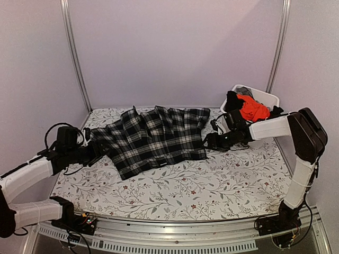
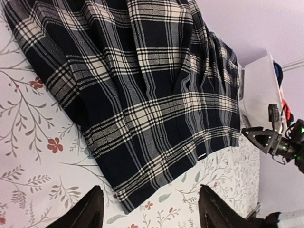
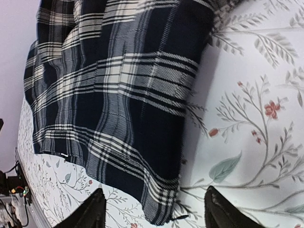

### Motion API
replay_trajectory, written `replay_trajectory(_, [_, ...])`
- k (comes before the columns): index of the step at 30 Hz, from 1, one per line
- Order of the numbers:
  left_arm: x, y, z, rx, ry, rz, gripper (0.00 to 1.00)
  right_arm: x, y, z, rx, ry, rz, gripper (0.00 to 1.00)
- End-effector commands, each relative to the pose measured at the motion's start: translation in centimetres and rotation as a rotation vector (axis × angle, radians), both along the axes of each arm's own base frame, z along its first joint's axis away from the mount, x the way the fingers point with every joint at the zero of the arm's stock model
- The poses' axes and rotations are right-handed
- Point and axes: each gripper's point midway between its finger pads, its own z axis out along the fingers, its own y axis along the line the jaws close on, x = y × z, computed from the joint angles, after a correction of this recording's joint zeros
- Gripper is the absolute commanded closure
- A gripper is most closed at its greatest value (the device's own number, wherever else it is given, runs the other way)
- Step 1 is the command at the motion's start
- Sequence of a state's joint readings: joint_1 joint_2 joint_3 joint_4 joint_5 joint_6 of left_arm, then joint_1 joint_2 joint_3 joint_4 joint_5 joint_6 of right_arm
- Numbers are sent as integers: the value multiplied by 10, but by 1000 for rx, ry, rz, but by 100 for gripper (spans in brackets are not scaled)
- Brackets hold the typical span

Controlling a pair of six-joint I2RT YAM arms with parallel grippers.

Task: Fold and stack the mixed laundry pile
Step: Flatten out the crumpled skirt at the center of the board, then move the bin to the corner of the board.

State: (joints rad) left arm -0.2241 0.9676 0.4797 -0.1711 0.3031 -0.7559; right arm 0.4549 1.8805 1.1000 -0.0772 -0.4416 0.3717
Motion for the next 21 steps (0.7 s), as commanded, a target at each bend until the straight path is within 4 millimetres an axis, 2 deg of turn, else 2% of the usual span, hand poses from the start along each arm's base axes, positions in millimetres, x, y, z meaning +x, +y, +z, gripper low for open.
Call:
replay_trajectory(1, [-11,17,14,98,-10,46,27,-3,-31,20,-115,-82,-74,20])
replay_trajectory(4, [2,13,18,107,-18,28,25,20,-31,54,-96,-192,-115,14])
replay_trajectory(5, [7,9,17,102,-14,16,25,30,-29,59,-87,-208,-117,14])
replay_trajectory(7, [17,1,17,85,-20,-11,25,48,-18,67,-61,-225,-99,13])
replay_trajectory(8, [22,-1,17,80,-24,-11,25,57,-14,62,-57,-219,-100,13])
replay_trajectory(11, [35,-3,25,76,-61,-2,25,86,-7,69,-39,-263,-163,12])
replay_trajectory(14, [46,-4,32,84,-82,3,24,112,-3,65,-97,-300,-234,8])
replay_trajectory(17, [56,-4,33,106,-78,8,23,133,-11,48,-180,-302,-309,2])
replay_trajectory(19, [61,-2,31,121,-72,16,22,140,-29,33,-260,-285,-386,1])
replay_trajectory(21, [64,4,25,156,-42,40,21,136,-52,15,-308,-245,-447,1])
